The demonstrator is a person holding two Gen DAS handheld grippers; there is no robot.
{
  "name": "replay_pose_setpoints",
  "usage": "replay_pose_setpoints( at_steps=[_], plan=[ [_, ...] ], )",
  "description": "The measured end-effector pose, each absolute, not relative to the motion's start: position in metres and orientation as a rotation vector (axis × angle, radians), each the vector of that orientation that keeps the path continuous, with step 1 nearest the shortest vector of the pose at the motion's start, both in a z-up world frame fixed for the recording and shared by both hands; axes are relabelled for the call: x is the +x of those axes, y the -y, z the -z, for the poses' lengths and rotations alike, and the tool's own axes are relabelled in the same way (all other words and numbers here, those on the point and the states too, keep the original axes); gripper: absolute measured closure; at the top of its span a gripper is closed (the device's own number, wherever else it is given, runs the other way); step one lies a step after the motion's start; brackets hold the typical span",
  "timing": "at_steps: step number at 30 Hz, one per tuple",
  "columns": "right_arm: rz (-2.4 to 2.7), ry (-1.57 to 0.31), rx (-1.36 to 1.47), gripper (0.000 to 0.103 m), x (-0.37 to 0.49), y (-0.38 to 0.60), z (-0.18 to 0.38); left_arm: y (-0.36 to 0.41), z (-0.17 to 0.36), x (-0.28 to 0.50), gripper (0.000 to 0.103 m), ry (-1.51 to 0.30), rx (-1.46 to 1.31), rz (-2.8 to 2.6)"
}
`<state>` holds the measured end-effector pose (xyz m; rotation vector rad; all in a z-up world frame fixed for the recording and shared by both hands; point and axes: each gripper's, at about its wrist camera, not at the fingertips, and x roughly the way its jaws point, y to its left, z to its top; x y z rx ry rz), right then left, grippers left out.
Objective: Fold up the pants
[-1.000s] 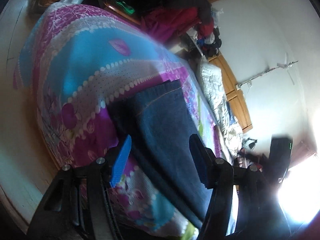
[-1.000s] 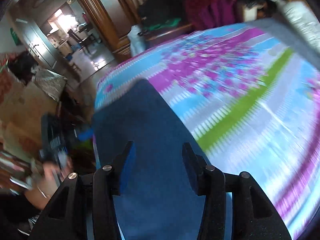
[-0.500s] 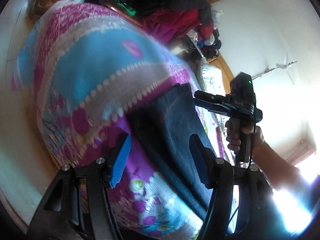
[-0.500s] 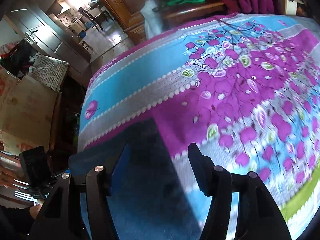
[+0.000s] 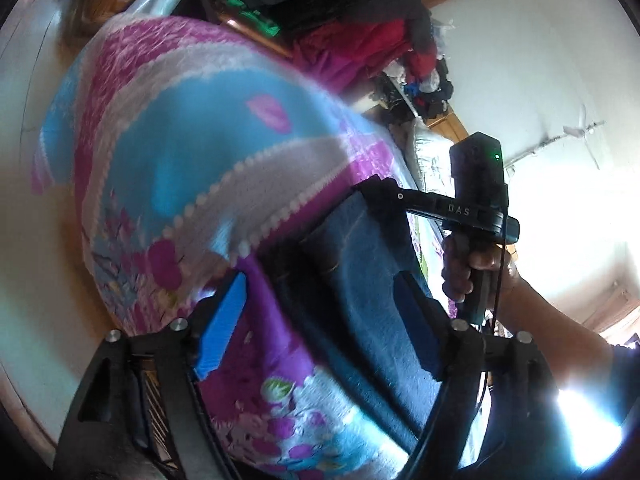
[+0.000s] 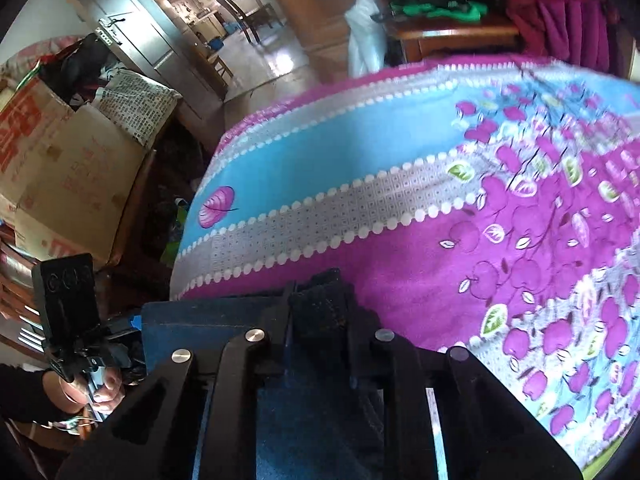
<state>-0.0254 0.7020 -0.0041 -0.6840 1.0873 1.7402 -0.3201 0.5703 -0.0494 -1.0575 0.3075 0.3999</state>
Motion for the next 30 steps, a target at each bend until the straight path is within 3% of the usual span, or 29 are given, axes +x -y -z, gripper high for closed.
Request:
replay_pose_setpoints(
  at_steps=[11,16,24,26,28,29,30],
  plan=[
    [-1.796,-0.918,-0.548,0.082,-0.032,-0.634,-0.058,-0.569,0.031,-0.321,0.025,-0.268,-0.901,-0.427],
    [-1.788,-0.863,-0.520,0.082,-0.029,-0.609,-0.082,-0.579,0.036,-0.315,0.014,-0.238,-0.879,-0.383],
    [-1.773,-0.856,-0.512,0.082,-0.022,-0.588,-0.094,-0.586,0.041,-0.306,0.015,-0.175,-0.915,-0.290],
    [-1.770,-0.865,-0.501,0.082,-0.021,-0.587,-0.095,-0.584,0.038,-0.297,0.026,-0.192,-0.881,-0.265],
    [-1.765,-0.859,-0.510,0.082,-0.022,-0.584,-0.096,-0.582,0.033,-0.289,0.073,-0.196,-0.858,-0.227],
    [-1.773,-0.847,-0.508,0.082,-0.023,-0.583,-0.096,-0.580,0.028,-0.284,0.087,-0.205,-0.839,-0.203],
    [-1.761,-0.841,-0.514,0.082,-0.023,-0.581,-0.097,-0.577,0.024,-0.281,0.095,-0.214,-0.818,-0.194]
  ],
)
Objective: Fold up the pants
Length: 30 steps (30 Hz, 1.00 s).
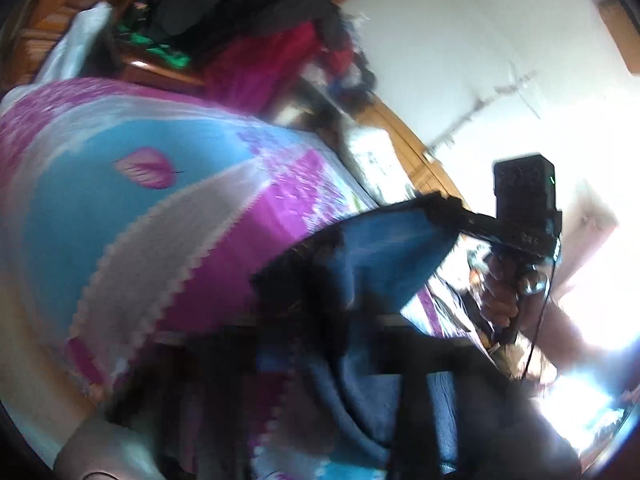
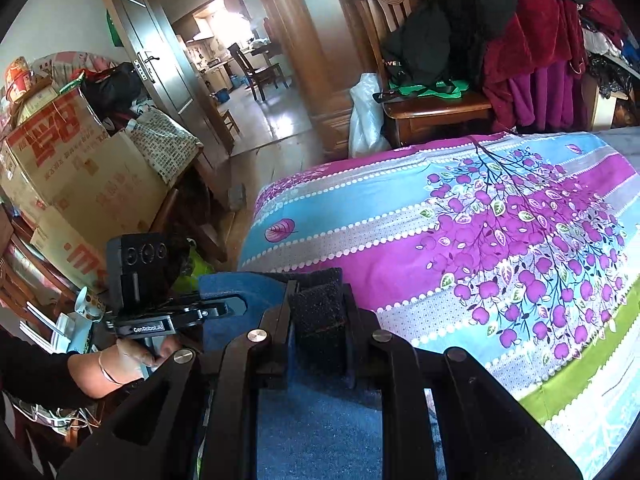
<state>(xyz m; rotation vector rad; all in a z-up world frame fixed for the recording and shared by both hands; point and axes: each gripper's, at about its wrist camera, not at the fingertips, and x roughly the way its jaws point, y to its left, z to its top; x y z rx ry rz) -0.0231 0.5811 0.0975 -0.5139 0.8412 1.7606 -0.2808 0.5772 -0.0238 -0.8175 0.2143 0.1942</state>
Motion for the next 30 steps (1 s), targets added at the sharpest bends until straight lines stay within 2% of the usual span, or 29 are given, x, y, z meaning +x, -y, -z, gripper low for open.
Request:
replay_pose_setpoints(
  at_steps=[6,14,20,24,26,27,28,30],
  plan=[
    [-1.652,-0.854,-0.440,0.082,-0.011,-0.535,-0.113,-0.537,-0.016,-0.280,0.095,-0.227,-0.728,-0.196],
    [-1.420,-0.914,-0.302,0.082,0.038,-0.366,-0.124,-0.393,-0.072,-0.218,0.095,-0.356,-0.503,0.091],
    [-1.222,-1.012,-0.289,0.082,0.081,-0.219,-0.101,-0.265,-0.065,-0.139,0.095,-0.510,-0.393,0.387],
    [-1.157,-1.065,-0.319,0.081,0.100,-0.161,-0.074,-0.196,-0.042,-0.102,0.095,-0.641,-0.286,0.467],
    [-1.129,-1.122,-0.333,0.078,0.110,-0.143,-0.054,-0.171,-0.030,-0.086,0.094,-0.726,-0.266,0.461],
    [-1.083,-1.147,-0.322,0.062,0.117,-0.133,-0.046,-0.163,-0.024,-0.081,0.088,-0.763,-0.276,0.449],
    [-1.023,-1.155,-0.293,0.054,0.126,-0.120,-0.041,-0.154,-0.019,-0.078,0.072,-0.815,-0.306,0.438],
    [-0.936,-1.153,-0.174,0.054,0.138,-0.085,-0.038,-0.142,-0.019,-0.089,0.058,-0.849,-0.358,0.489]
  ],
)
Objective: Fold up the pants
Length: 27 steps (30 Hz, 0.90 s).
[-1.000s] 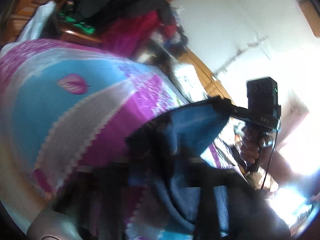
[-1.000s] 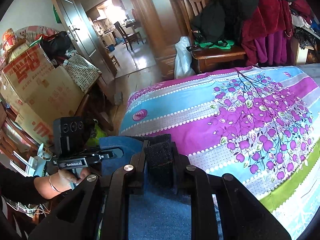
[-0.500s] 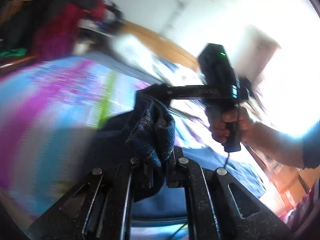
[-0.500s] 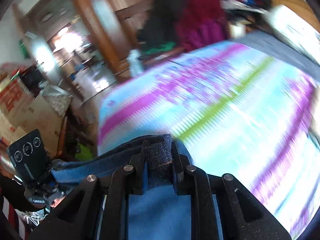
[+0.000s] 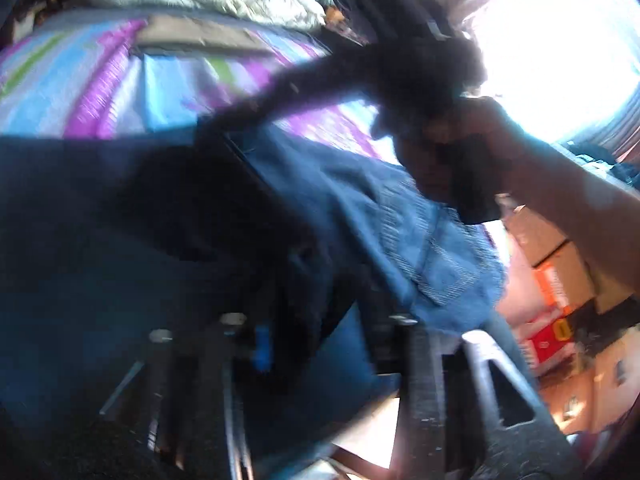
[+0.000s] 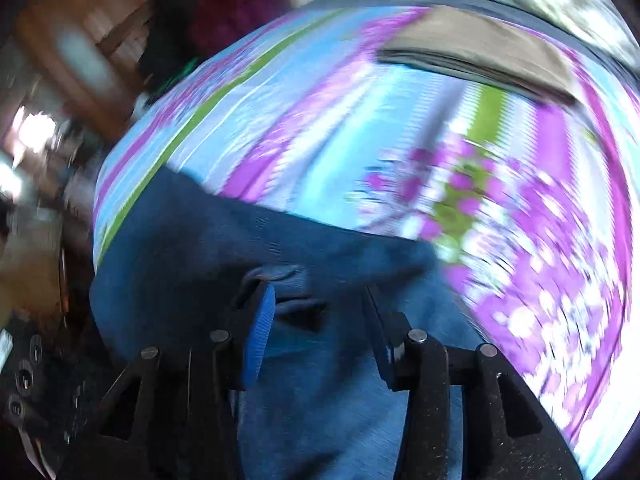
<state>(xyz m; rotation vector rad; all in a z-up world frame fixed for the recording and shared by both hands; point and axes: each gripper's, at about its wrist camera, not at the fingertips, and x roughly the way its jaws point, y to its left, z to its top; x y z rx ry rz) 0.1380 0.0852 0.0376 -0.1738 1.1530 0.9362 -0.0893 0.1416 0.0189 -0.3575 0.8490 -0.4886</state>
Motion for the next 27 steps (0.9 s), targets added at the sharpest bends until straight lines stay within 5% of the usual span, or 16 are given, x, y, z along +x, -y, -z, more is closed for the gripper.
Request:
replay_pose_setpoints(
  at_steps=[6,9,12,16,17,19,22,24,27],
  plan=[
    [-0.985,-1.193,0.093,0.048,0.116,-0.029,-0.034,-0.116,-0.043,-0.144,0.056,-0.821,-0.254,0.730],
    [-1.003,-1.205,0.209,0.030,0.099,-0.041,-0.030,-0.146,-0.066,-0.150,0.055,-0.735,-0.261,0.685],
    [-0.962,-1.256,0.256,0.029,0.096,-0.063,-0.021,-0.199,-0.081,-0.138,0.026,-0.662,-0.385,0.504],
    [-0.807,-1.295,0.208,0.030,0.102,-0.095,-0.014,-0.247,-0.047,-0.095,0.023,-0.760,-0.415,0.274],
    [-0.790,-1.300,0.224,0.034,0.102,-0.100,-0.013,-0.249,-0.036,-0.087,0.023,-0.799,-0.439,0.257],
    [-0.791,-1.239,0.169,0.084,0.101,-0.106,-0.025,-0.259,-0.010,-0.074,0.028,-0.885,-0.537,0.241],
    [-0.959,-0.954,0.184,0.089,0.077,-0.090,-0.074,-0.245,-0.016,-0.091,0.027,-0.822,-0.579,0.270],
    [-0.826,-0.938,0.064,0.088,0.083,-0.082,-0.065,-0.232,-0.026,-0.101,0.024,-0.750,-0.544,0.286],
    [-0.614,-1.188,0.171,0.057,0.116,-0.050,-0.014,-0.212,-0.016,-0.093,0.020,-0.798,-0.477,0.336]
  ],
)
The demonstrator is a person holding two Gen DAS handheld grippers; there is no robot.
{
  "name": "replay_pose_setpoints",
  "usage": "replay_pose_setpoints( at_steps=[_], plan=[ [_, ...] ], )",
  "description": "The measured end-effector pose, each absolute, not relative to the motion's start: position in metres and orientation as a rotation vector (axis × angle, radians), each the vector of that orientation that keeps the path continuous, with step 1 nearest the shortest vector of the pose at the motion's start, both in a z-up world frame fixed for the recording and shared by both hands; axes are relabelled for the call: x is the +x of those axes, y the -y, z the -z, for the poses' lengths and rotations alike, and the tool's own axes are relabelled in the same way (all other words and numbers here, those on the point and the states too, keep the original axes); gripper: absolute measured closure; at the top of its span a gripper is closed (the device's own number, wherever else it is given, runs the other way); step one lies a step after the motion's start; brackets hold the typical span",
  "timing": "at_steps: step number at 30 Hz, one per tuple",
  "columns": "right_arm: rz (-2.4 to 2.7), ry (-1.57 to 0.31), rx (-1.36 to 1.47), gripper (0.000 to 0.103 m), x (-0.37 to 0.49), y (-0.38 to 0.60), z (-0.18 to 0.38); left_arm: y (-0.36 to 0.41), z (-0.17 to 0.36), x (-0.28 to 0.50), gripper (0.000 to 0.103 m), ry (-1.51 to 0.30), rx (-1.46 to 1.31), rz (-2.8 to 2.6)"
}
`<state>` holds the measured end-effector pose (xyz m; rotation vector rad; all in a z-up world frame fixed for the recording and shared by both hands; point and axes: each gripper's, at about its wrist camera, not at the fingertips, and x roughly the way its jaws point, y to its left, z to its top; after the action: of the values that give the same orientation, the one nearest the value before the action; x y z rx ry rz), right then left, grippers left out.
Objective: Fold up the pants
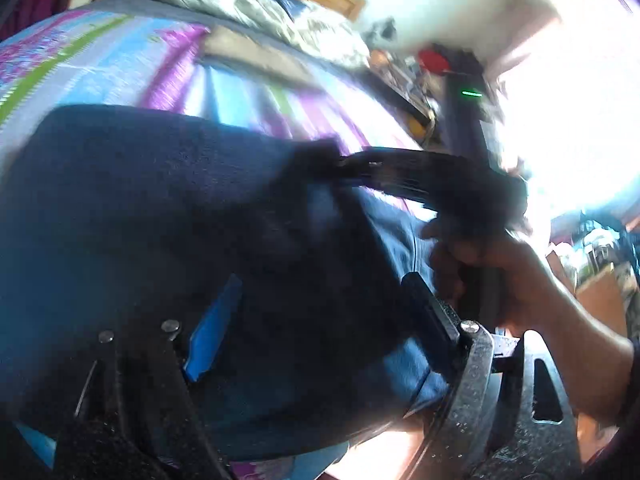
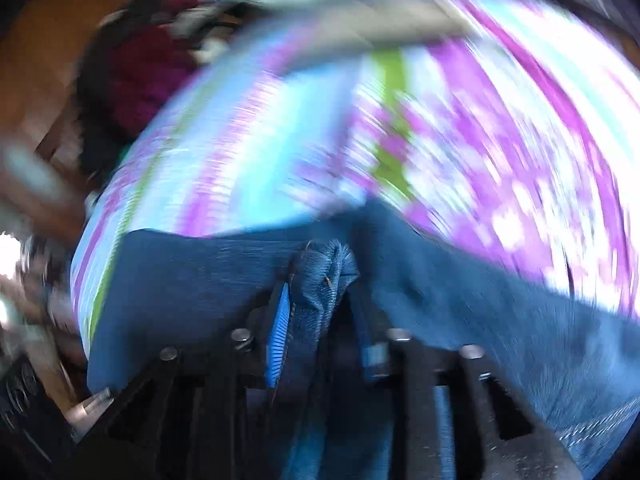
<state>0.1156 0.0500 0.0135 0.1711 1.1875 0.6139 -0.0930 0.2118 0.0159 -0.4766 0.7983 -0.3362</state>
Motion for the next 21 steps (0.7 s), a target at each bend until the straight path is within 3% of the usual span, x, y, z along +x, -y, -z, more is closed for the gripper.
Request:
replay_pose_setpoints(
  at_steps=[3,13,17,18,19,21],
  plan=[
    [-0.635,-1.133,0.309,0.049,0.097,-0.009,-0.028,-0.213,-0.009,-0.089,0.023,-0.843,-0.437,0.323],
    [-0.860,-1.135,0.203,0.045,-0.014,0.023,-0.032,-0.287,-0.049,-0.137,0.023,-0.658,-0.540,0.199],
    [-0.838,-1.122,0.246,0.044,-0.025,0.022,-0.020,-0.325,-0.027,-0.126,0.022,-0.723,-0.533,0.070],
    [-0.833,-1.124,0.290,0.046,-0.023,0.023,-0.019,-0.330,-0.018,-0.123,0.022,-0.749,-0.527,0.049],
    [-0.831,-1.138,0.329,0.062,-0.025,0.023,-0.014,-0.334,-0.007,-0.119,0.022,-0.791,-0.523,0.017],
    [-0.804,-1.163,0.350,0.072,-0.023,0.023,-0.009,-0.341,0.007,-0.123,0.022,-0.813,-0.552,0.023]
  ],
)
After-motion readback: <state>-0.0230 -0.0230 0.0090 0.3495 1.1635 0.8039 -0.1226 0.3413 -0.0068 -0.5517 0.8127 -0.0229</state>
